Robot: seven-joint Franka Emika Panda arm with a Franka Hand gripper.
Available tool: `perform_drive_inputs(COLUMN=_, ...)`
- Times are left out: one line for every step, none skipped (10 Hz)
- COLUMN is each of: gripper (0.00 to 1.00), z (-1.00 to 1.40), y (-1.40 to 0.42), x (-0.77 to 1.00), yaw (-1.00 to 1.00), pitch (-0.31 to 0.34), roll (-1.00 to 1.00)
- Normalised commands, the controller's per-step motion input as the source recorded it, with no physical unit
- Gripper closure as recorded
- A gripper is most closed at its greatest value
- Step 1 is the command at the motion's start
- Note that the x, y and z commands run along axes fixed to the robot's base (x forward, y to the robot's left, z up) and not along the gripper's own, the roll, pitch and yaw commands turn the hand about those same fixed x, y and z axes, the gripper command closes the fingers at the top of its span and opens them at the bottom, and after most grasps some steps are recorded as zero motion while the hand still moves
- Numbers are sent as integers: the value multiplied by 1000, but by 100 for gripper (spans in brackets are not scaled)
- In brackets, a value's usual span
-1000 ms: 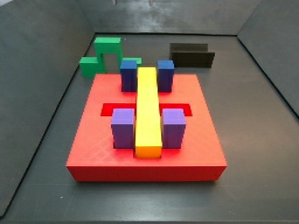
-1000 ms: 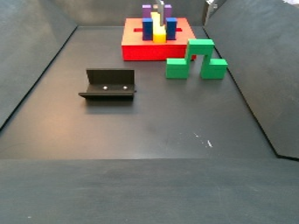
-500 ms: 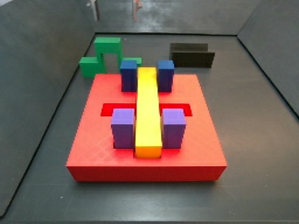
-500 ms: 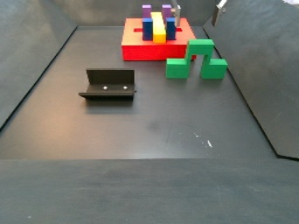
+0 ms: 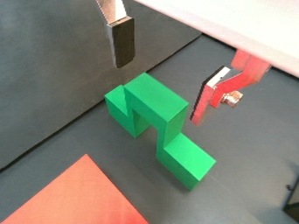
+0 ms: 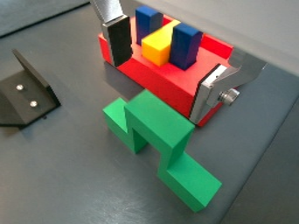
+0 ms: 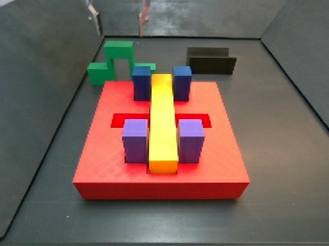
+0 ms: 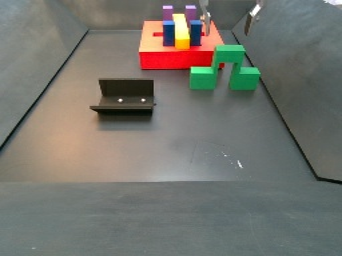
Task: Pick up the green object. Move up. Move to above the board. Insert the green object.
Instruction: Pick up the green object.
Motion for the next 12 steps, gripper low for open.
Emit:
perform_drive_inputs(gripper=0, z=-311, y=40, x=-77, yaw=0, pitch=-21, roll=131)
perform_drive_inputs(gripper=0, z=-271, y=69, x=-51, yaw=0, pitch=-16, roll=143)
perform_drive_inputs(gripper=0, z=-211, y=80, x=-60, yaw=0, pitch=-11, roll=130)
perform_drive_inputs(gripper=0, z=-166, y=77, x=-60, yaw=0, pitch=-9, roll=99)
perform_drive_inputs(gripper=0, z=-111, y=46, x=0, yaw=0, pitch=-11, roll=64)
perform_drive_inputs(gripper=0, z=-91, y=9, x=0, yaw=0, pitch=-16, roll=37)
perform_drive_inputs(gripper=0, z=-131, y=0, x=0, yaw=0, pitch=-24, roll=36)
perform_drive_inputs(gripper=0, z=-177, y=6, x=-17, yaw=0, pitch=-33, roll=49)
perform_drive_inputs(gripper=0, z=-214, y=14, x=-43, yaw=0, pitch=-43, roll=61)
perform_drive_inputs(gripper=0, z=-257, y=43, x=-29, yaw=0, pitch=-54, roll=79)
perform_drive_inputs(gripper=0, z=-251, y=66, x=-9, yaw=0, pitch=-54, roll=76)
perform_drive_inputs(gripper=0, z=-277, y=74, x=-3, yaw=0, pitch=-63, roll=90)
